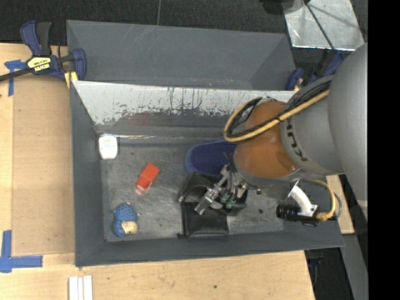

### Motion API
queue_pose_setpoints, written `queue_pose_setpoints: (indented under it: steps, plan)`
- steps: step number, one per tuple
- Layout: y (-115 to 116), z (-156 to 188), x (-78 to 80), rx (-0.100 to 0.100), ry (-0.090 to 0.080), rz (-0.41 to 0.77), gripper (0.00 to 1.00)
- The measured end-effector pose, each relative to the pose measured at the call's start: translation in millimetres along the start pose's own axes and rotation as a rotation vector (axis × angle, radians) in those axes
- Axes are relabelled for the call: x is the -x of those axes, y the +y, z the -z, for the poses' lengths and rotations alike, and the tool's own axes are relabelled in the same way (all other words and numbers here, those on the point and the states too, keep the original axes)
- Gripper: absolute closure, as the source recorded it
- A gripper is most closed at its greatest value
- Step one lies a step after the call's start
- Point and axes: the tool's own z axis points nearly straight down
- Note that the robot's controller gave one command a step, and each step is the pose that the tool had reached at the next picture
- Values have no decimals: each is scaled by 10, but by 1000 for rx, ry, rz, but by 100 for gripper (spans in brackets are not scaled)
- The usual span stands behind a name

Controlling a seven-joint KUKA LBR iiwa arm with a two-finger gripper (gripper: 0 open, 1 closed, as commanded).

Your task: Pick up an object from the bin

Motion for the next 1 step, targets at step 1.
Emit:
queue_pose_setpoints:
  steps: [1]
  plan:
    - [36,39,18,-10,7,5,0]
